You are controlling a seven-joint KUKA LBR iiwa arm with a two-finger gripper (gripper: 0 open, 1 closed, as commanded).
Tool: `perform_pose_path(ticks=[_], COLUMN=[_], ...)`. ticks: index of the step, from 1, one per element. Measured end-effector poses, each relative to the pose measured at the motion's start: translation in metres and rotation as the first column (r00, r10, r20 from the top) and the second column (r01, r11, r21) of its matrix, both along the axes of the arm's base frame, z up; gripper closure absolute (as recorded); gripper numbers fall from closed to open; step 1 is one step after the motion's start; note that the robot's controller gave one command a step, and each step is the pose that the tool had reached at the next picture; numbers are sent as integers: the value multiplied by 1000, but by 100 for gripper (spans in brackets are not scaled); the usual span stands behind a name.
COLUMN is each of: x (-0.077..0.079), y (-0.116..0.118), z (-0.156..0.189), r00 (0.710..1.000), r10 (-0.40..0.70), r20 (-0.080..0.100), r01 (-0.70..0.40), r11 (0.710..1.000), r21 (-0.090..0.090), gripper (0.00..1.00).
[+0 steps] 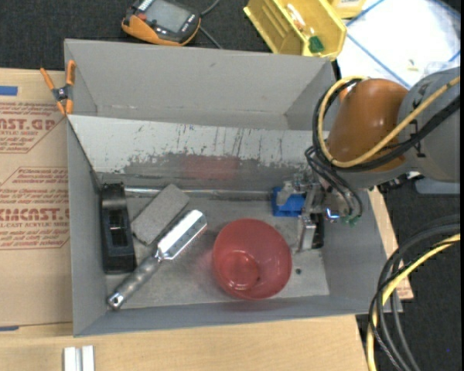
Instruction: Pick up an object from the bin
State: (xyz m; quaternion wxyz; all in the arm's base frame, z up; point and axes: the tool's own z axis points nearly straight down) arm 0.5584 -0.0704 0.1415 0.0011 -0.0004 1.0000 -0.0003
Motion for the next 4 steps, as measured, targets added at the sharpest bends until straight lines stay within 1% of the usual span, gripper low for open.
perform_pose_path(ticks=[1,2,3,4], x=[-4,-2,-3,-5], y=[4,1,16,16], z=[83,49,94,43], r00=[1000,1000,999,1000], r10=[6,4,35,8], r20=[-2,0,1,-9], r01=[-6,-4,-35,-8], r11=[1000,1000,999,1000], r21=[1,1,0,3], gripper=[0,0,0,100])
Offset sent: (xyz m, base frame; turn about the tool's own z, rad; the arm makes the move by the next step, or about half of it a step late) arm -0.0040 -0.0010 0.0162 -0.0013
